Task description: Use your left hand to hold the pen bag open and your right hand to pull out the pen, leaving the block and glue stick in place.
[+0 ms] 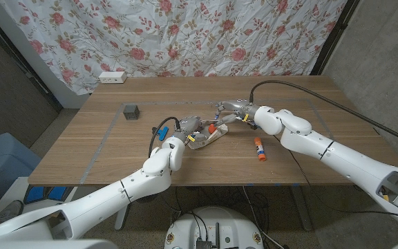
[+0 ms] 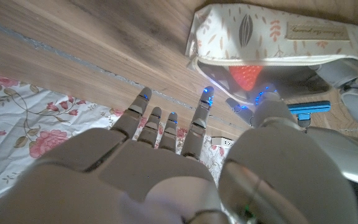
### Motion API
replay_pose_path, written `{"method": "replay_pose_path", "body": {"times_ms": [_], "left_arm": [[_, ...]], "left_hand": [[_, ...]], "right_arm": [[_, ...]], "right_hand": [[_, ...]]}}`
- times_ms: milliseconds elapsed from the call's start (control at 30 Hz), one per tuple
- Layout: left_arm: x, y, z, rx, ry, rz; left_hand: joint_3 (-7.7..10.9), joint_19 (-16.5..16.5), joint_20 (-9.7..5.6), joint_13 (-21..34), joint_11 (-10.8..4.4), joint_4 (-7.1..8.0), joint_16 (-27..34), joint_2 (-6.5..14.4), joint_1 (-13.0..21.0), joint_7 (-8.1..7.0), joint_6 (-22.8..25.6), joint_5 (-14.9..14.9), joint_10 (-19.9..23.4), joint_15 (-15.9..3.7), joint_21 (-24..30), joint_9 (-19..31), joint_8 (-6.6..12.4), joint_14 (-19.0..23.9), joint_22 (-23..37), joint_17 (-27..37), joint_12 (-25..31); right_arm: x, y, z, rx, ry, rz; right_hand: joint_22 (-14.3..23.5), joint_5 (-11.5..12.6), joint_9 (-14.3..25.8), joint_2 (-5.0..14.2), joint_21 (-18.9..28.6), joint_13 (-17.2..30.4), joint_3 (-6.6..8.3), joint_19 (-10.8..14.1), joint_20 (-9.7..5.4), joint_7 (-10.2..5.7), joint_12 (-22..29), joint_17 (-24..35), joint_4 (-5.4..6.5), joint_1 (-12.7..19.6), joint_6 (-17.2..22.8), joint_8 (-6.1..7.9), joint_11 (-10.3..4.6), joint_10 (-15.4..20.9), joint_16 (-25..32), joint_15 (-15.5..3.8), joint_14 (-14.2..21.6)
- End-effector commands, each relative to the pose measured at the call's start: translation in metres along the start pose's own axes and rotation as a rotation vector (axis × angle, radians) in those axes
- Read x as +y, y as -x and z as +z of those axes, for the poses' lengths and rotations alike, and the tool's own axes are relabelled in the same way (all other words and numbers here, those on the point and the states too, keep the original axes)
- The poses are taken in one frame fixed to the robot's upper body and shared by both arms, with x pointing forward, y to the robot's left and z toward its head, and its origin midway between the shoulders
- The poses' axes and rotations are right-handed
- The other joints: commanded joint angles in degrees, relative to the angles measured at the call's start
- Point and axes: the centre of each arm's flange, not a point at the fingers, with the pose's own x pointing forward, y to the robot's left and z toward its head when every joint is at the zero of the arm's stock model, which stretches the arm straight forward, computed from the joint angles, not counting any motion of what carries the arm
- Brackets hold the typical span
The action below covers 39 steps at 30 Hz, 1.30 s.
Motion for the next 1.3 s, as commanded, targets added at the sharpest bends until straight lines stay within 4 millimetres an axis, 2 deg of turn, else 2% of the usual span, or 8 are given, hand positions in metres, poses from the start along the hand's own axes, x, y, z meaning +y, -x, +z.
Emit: {"method": "replay_pose_path", "body": {"times_ms": [33,433,1033,1300], "left_arm": [[0.001,-0.001,-0.002,-0.003,-0.004,-0.005],[-0.001,0.0,-0.003,0.0,-0.005,-0.007],[-0.002,-0.002,-0.002,-0.007,-0.008,-0.015],[-0.004,-0.001,-0.002,-0.007,-0.007,-0.021]], "left_hand": [[-0.06,-0.31,-0.03,0.22,0.05,-0.04,0.37,0.08,-0.53,0.02,-0.18,0.22,-0.45,-0.11,0.32,0.04,0.31,0.01,0.12,0.13,0.28],[-0.05,-0.32,-0.04,0.22,0.04,-0.08,0.39,0.22,-0.54,0.02,-0.16,0.22,-0.4,-0.12,0.35,0.04,0.34,0.0,0.12,0.12,0.32],[-0.05,-0.35,-0.03,0.22,0.04,-0.11,0.41,0.43,-0.61,-0.02,-0.19,0.21,-0.35,-0.13,0.37,0.04,0.34,0.03,0.12,0.12,0.36],[-0.05,-0.36,-0.05,0.22,0.15,-0.13,0.42,0.5,-0.63,-0.05,-0.17,0.2,-0.38,-0.19,0.38,0.04,0.36,0.04,0.12,0.12,0.36]], "right_arm": [[0.005,-0.003,0.004,0.0,0.016,0.005],[0.011,-0.005,0.007,0.009,0.018,0.01],[0.018,-0.006,0.012,0.013,0.015,0.0],[0.02,-0.005,0.014,0.014,0.02,-0.009]], "right_hand": [[0.11,0.31,0.36,-0.31,0.32,0.27,-0.16,0.46,-0.02,0.05,0.02,0.13,0.12,0.19,0.7,0.78,-0.03,-0.05,0.19,-0.03,0.51],[0.11,0.39,0.5,-0.14,0.32,0.28,-0.16,0.65,-0.11,0.04,0.06,0.2,0.07,0.48,1.12,1.22,-0.1,0.05,0.3,-0.2,0.73],[0.11,0.49,0.85,0.23,0.35,0.3,-0.18,1.25,-0.52,-0.16,0.23,0.38,0.0,1.11,3.78,2.94,-0.5,0.71,0.56,-0.5,1.27],[0.12,0.5,1.05,0.25,0.37,0.3,-0.29,1.52,-0.63,0.53,0.37,0.47,0.0,1.26,4.62,3.64,-0.6,1.23,0.76,-0.74,1.71]]}}
